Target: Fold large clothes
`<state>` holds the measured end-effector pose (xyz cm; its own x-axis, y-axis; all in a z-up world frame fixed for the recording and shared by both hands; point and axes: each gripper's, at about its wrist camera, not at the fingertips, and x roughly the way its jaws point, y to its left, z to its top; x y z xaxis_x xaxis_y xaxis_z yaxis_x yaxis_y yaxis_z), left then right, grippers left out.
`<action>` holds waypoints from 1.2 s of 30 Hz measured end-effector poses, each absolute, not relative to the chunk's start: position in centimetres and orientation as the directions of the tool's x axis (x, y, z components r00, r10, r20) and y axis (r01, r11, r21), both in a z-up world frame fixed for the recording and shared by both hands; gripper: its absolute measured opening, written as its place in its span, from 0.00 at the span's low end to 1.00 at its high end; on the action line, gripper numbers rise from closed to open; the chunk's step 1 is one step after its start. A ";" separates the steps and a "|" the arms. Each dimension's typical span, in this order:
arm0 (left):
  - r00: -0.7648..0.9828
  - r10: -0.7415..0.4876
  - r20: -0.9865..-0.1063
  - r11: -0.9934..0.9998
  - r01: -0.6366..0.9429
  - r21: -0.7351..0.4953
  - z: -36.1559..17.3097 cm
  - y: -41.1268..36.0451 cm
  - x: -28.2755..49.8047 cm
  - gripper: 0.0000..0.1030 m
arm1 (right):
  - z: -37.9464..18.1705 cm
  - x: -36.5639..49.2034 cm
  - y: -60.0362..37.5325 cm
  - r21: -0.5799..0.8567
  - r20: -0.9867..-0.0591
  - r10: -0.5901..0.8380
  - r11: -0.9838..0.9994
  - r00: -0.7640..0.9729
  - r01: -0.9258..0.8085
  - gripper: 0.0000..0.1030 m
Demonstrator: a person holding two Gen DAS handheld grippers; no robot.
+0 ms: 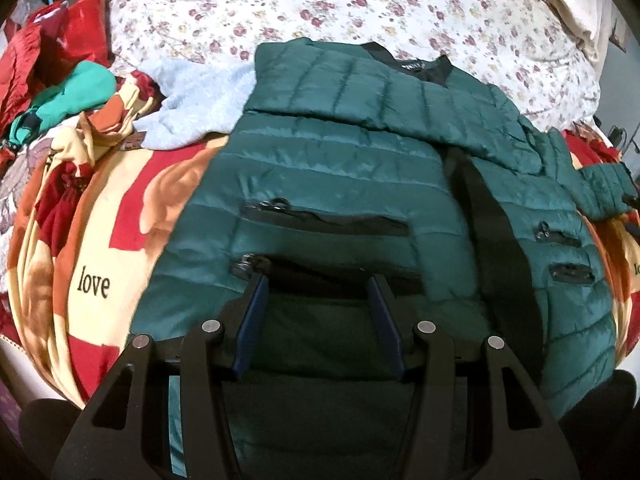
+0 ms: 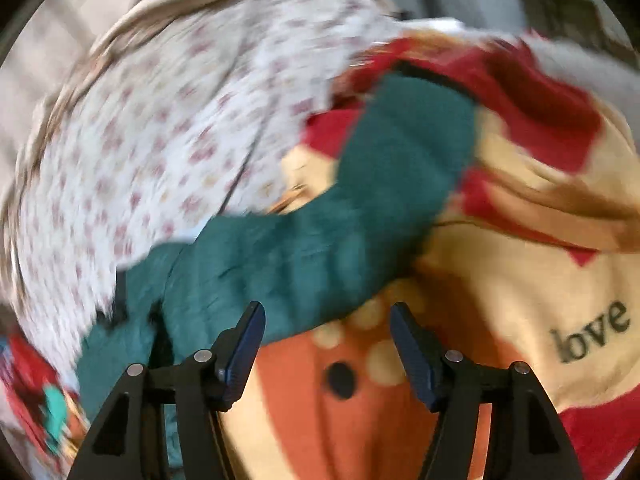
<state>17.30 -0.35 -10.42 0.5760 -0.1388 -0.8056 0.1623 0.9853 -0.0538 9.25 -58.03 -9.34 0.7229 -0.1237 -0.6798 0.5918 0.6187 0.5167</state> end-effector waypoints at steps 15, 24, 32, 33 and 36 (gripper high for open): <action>0.569 -0.070 -0.819 0.980 0.194 0.050 -11.6 -3.1 17.6 0.50 | -14.3 15.2 -62.9 0.557 -0.702 -0.075 0.562 0.708 0.612 0.11; 0.568 -0.110 -0.816 0.979 0.202 0.009 -11.3 -2.3 17.3 0.50 | -6.7 16.5 -55.6 0.472 -0.647 -0.089 0.733 0.757 0.490 0.08; 0.640 -0.086 -0.763 0.990 0.141 0.007 -9.4 0.7 16.3 0.50 | 0.1 23.7 -37.9 0.293 -0.625 0.056 0.941 0.779 0.167 0.08; 0.647 -0.081 -0.758 0.992 0.129 0.004 -9.3 1.3 16.3 0.50 | 0.1 24.2 -35.9 0.290 -0.629 0.086 0.948 0.773 0.131 0.08; 0.660 -0.054 -0.749 0.997 0.080 -0.002 -9.1 3.2 16.5 0.50 | -1.0 27.2 -27.6 0.287 -0.651 0.210 0.958 0.729 -0.019 0.08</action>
